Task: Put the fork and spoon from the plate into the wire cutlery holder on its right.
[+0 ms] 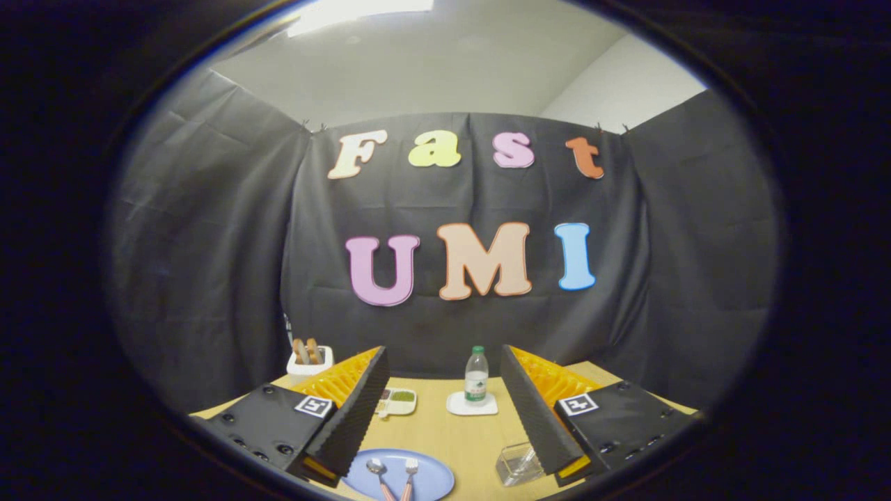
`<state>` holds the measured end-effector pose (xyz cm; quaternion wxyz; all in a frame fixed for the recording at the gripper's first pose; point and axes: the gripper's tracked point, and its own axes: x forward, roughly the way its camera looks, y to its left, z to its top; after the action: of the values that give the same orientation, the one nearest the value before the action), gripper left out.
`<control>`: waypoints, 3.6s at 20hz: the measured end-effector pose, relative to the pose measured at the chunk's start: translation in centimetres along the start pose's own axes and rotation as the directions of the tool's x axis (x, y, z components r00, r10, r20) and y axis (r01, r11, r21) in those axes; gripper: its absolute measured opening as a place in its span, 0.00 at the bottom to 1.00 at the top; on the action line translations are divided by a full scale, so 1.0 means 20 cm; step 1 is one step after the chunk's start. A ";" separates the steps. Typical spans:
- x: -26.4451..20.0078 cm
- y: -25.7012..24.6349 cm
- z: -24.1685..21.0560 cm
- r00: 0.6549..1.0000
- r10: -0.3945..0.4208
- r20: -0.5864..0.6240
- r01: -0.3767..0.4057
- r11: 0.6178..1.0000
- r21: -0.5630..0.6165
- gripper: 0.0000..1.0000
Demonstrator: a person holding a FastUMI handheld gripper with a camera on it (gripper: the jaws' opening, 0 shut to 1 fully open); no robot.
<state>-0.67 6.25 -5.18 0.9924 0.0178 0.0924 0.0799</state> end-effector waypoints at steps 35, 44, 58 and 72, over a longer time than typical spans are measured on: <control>-0.10 0.19 -1.62 0.544 0.081 -0.835 -0.283 0.955 -0.092 0.99; -0.15 0.23 -1.73 0.435 0.081 -0.897 -0.337 0.938 -0.079 0.70; -0.22 0.22 -1.72 0.354 0.067 -0.933 -0.415 0.905 -0.093 0.11; -0.14 -0.08 -1.24 0.326 0.110 -0.939 -0.431 0.901 -0.044 0.11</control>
<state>-7.75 4.76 -29.13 0.7328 -0.1576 0.6110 0.2546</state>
